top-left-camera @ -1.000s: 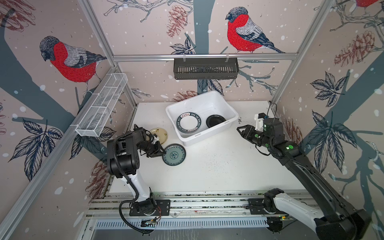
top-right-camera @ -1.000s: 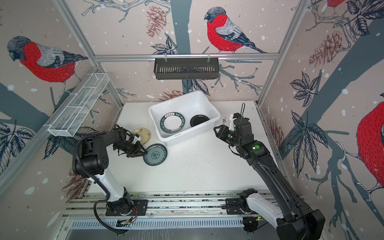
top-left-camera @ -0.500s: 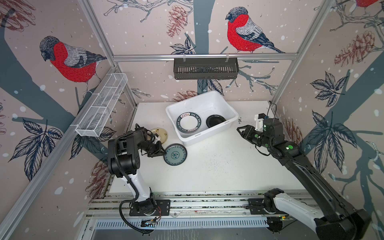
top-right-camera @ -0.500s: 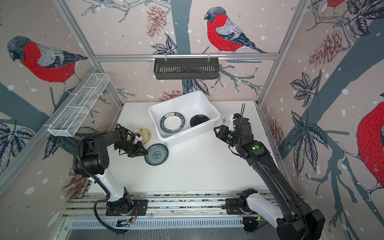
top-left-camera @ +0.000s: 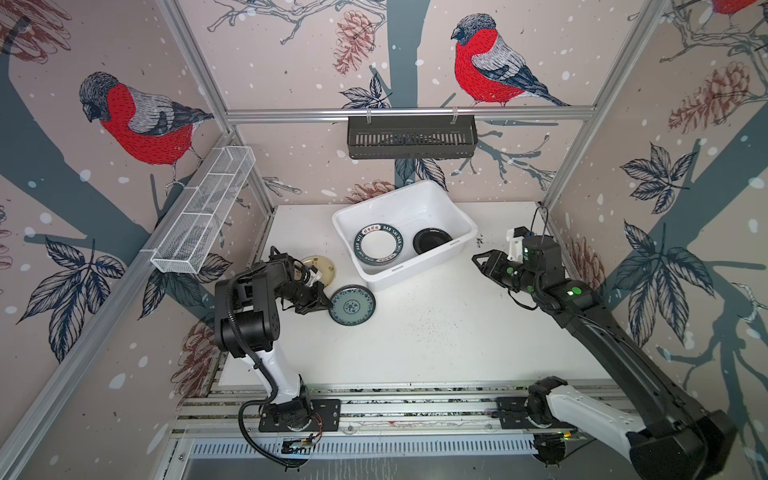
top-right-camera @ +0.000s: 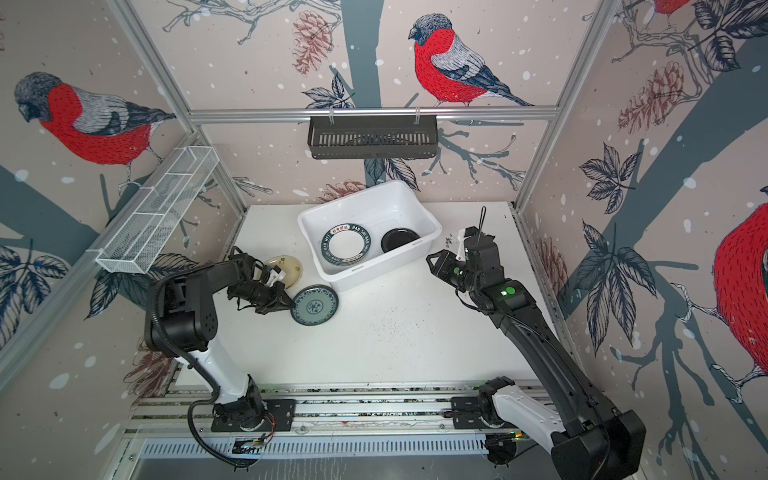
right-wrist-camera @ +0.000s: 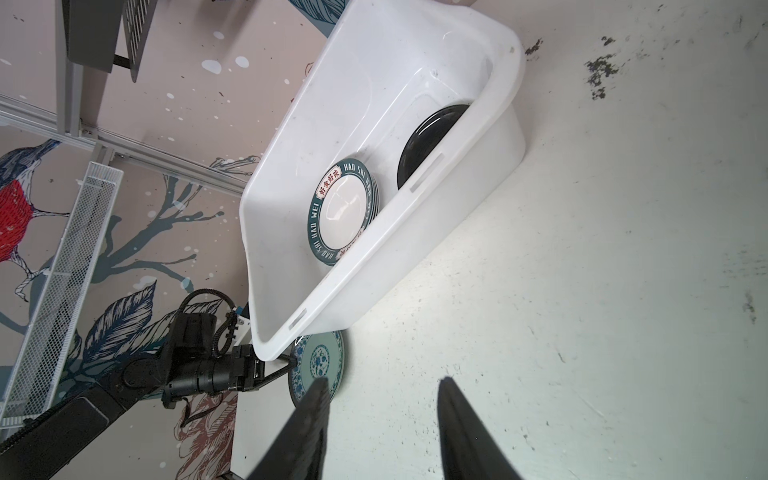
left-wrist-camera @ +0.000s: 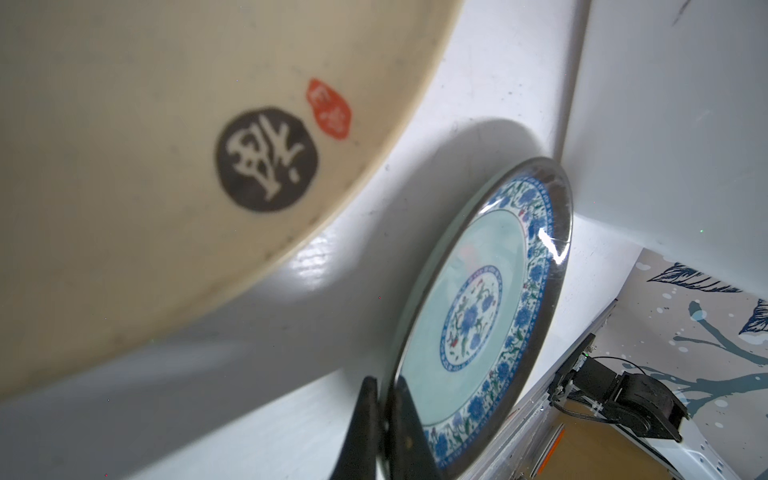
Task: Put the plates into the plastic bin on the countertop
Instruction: 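Pinch the blue-and-white plate's rim with the left gripper and tilt it up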
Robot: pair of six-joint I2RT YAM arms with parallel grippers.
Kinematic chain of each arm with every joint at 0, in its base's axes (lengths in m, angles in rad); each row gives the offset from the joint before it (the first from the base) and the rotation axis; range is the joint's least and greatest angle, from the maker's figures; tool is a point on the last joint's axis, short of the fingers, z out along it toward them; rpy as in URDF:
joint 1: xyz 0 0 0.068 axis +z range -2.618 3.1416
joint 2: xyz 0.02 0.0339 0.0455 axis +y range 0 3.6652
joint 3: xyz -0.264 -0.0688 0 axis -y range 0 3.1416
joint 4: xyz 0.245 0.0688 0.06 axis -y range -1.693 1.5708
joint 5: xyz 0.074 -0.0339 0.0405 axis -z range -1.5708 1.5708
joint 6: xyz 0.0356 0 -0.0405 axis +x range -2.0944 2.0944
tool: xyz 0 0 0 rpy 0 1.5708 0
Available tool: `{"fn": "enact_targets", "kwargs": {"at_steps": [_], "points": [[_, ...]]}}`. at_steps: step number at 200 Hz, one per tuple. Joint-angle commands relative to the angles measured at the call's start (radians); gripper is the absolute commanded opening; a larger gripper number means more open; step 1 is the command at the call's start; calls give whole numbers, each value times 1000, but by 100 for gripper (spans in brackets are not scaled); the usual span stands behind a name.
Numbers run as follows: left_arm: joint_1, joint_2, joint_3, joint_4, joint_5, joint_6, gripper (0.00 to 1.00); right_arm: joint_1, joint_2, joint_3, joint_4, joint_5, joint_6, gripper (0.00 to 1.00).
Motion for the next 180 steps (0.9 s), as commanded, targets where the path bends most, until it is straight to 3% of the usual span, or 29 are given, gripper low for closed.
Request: {"fn": "enact_targets", "kwargs": {"at_steps": [1,180], "points": [[0,-12,5,-11,-13,16,0,0,10,15,34,-3,-15,44],[38,-147,35,-71,-54,-8,0,-3,19,32,41,-16,-34,44]]}}
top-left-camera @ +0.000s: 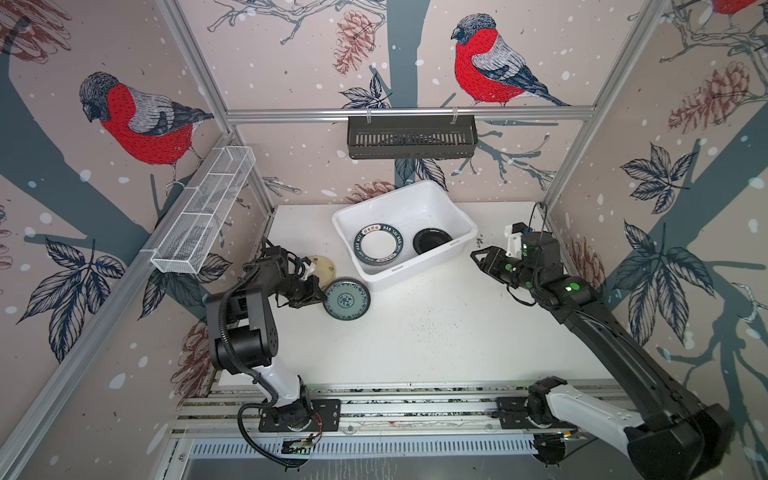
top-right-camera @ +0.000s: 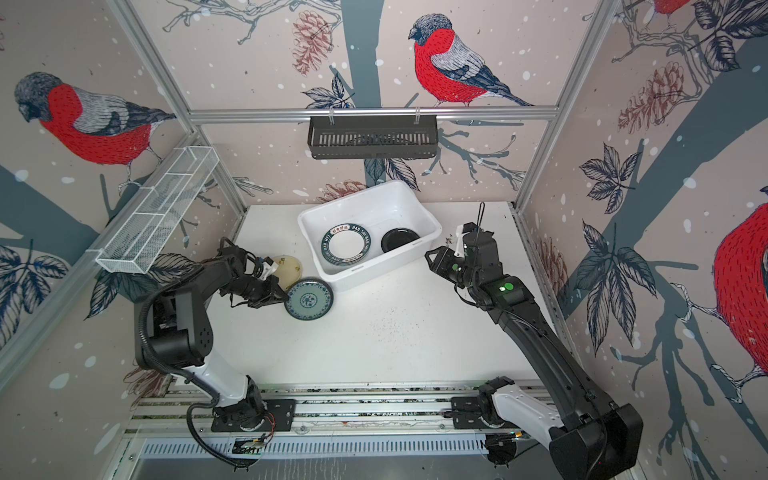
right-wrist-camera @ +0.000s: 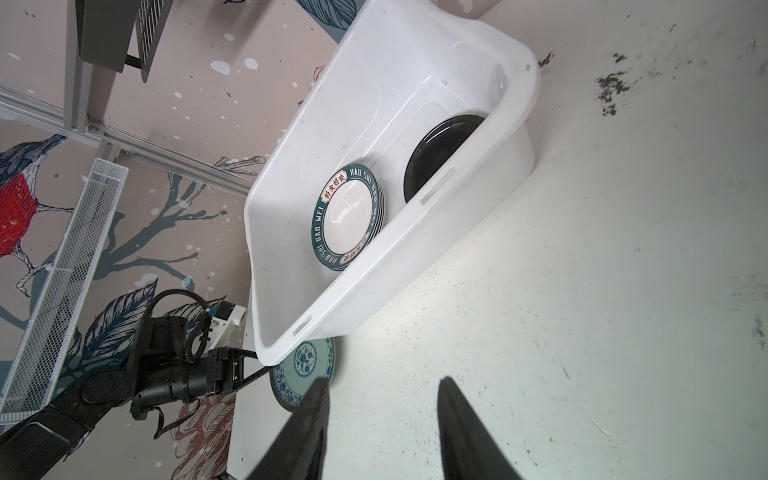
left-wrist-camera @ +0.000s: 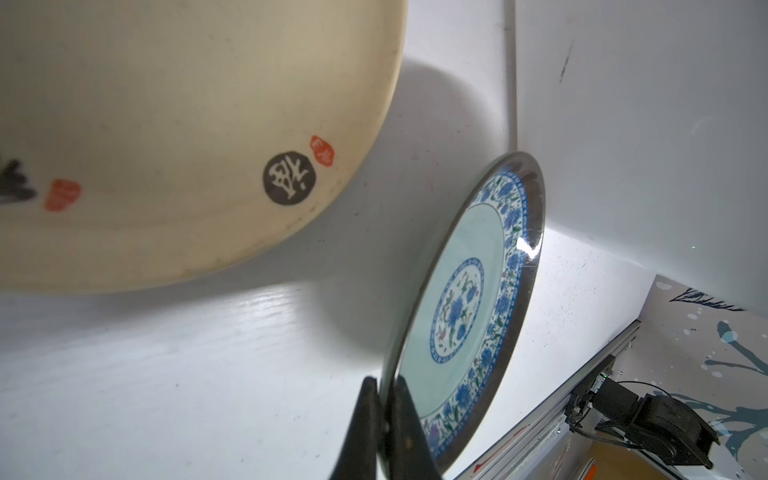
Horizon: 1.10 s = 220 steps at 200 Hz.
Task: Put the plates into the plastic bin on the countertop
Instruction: 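Pinch the blue-and-white plate's rim with the left gripper and tilt it up, then lift the blue-and-white plate off the table with the left gripper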
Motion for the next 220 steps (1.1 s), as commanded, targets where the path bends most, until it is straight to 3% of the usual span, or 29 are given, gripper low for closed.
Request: {"fn": "enact_targets", "kwargs": {"at_steps": [1,126,220], "points": [[14,-19,8,-30,-5,-7,0,-1,-2,7,28,-11,-11,44],[100,-140,41,-55,-10,-12,0,-1,13,21,40,-26,-17,44],[157,-178,177,-95,-32,1,0,-1,23,33,50,-34,-24,44]]}}
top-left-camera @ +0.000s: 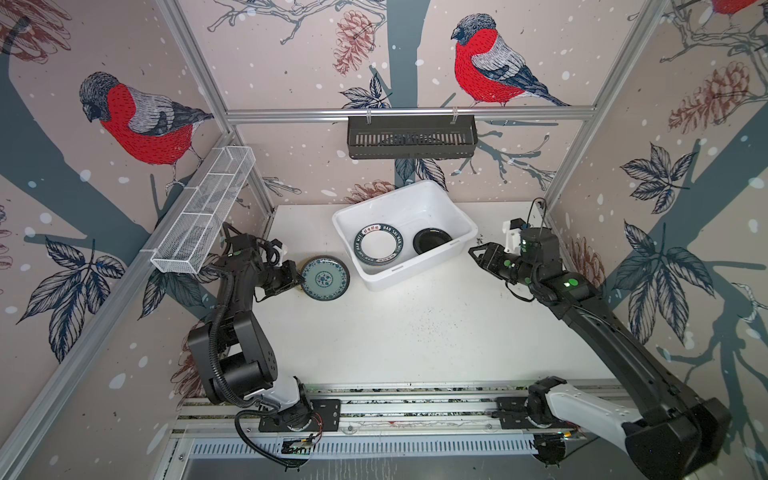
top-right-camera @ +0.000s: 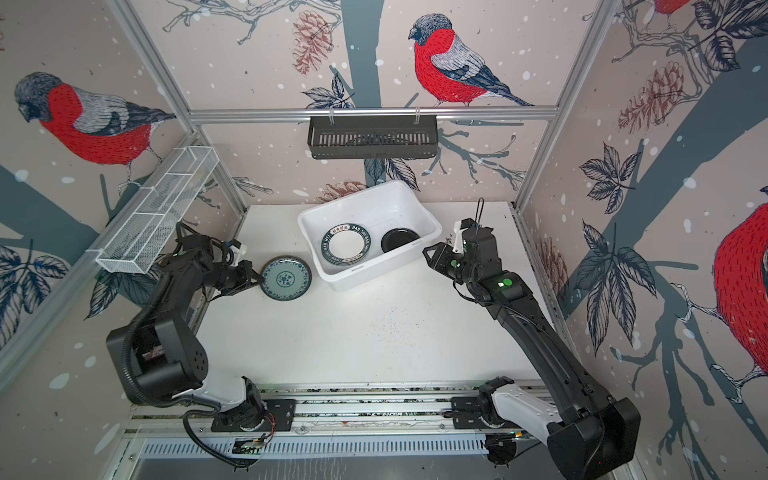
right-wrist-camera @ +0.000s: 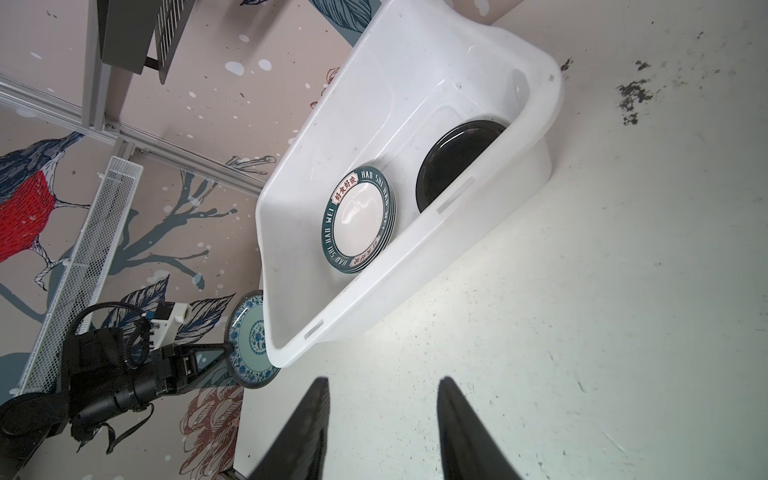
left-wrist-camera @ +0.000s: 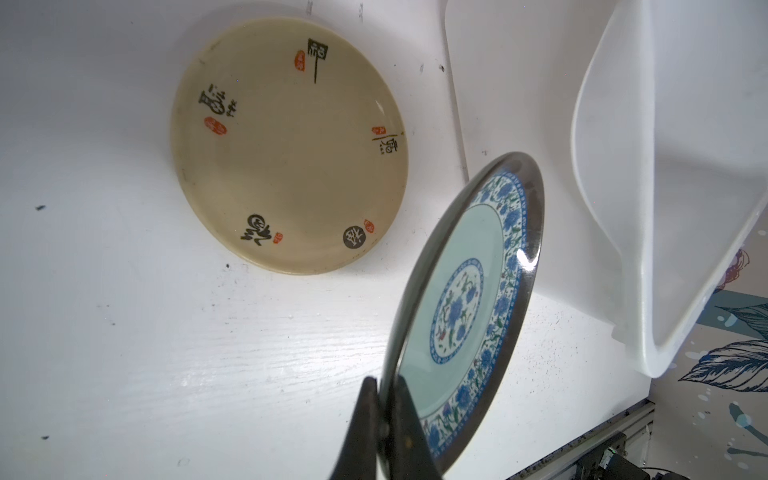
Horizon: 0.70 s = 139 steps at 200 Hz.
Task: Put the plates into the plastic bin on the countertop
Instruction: 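Lift the blue-and-white plate off the table with the left gripper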
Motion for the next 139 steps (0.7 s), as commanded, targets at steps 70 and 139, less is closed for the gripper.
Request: {"fn": "enact_targets", "kwargs": {"at_steps": [70,139], "points": [[15,-33,223,-50,46,7,0,-1,-2,6,45,-15,-23,44],[-70,-60,291,-9,76,-44,0,-10,10,14,52,-27,-31,44]]}}
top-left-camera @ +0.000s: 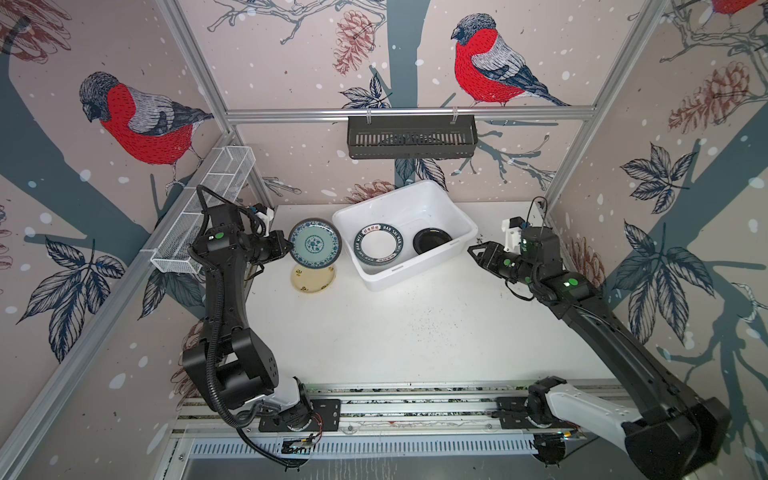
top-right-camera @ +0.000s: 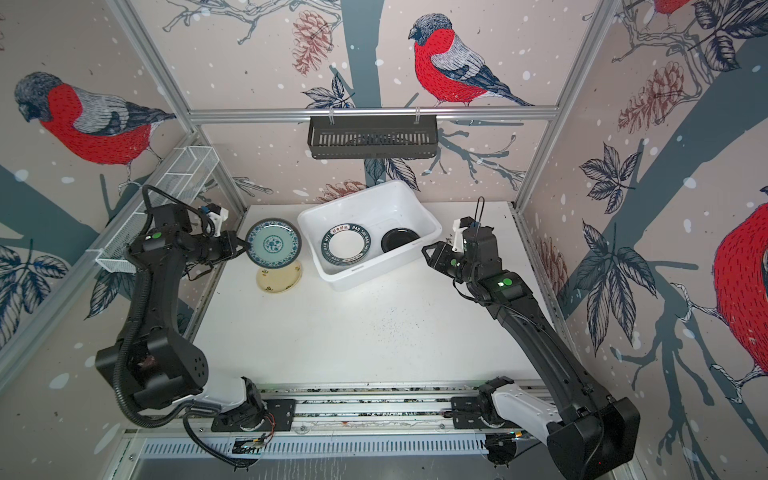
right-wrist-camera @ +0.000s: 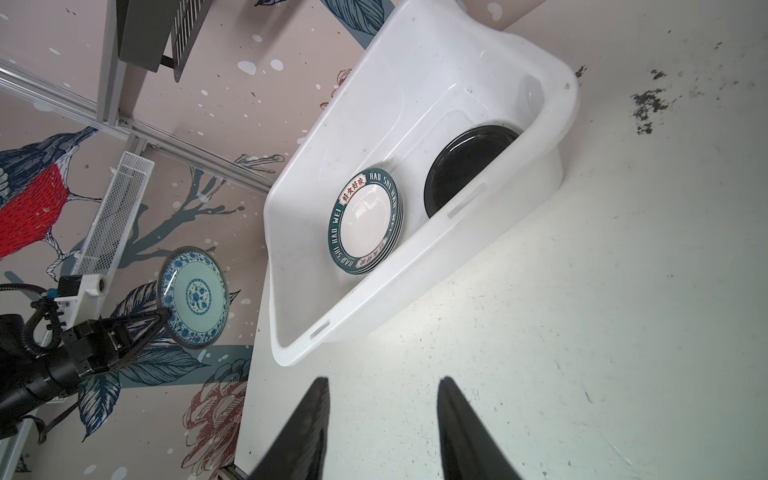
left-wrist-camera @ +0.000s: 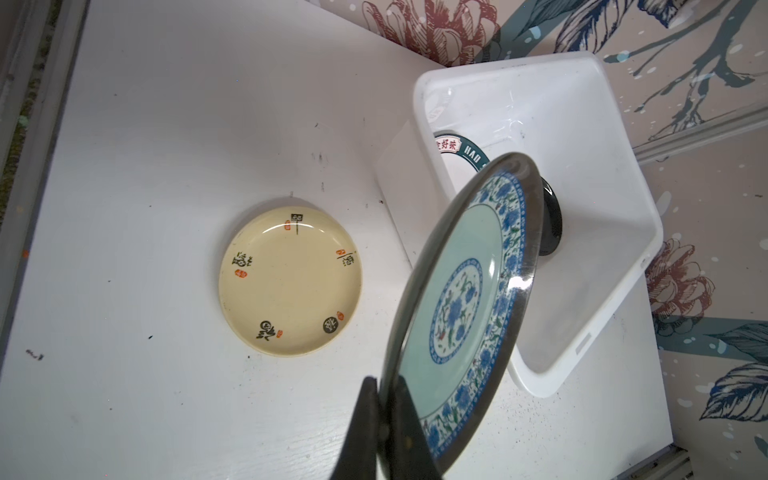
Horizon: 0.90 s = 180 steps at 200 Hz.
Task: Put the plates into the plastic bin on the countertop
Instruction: 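Lift the blue-and-white plate off the table with the left gripper, then carry the blue-and-white plate over the bin with the left gripper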
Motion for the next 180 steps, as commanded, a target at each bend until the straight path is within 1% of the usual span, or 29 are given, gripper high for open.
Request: {"fn": "enact_targets", "kwargs": {"at_steps": [1,31,61,83,104,128,145,180], "points": [[-38,-15,10,31,39,-33,0,-4,5,14,30,-7,-15,44],[-123,-18,45,106,38,-86,0,-10,9,29,18,-7,-23,44],[-223,18,109,212,14,-161,0,-24,1,36,4,-7,-28,44],[-307,97,186,251,-5,-193,0,-36,-4,38,-6,-8,-27,44],[-376,186,285,263,-8,-196,0,-49,-5,51,-27,-6,-31,44],[-438,308,423,259,-3,-195,0,-60,-7,64,-55,2,-34,44],[-476,383,494,268,2,-200,0,-68,-9,71,-71,9,-27,44],[-539,490,542,329,28,-224,0,-83,-14,77,-88,19,4,44]]}}
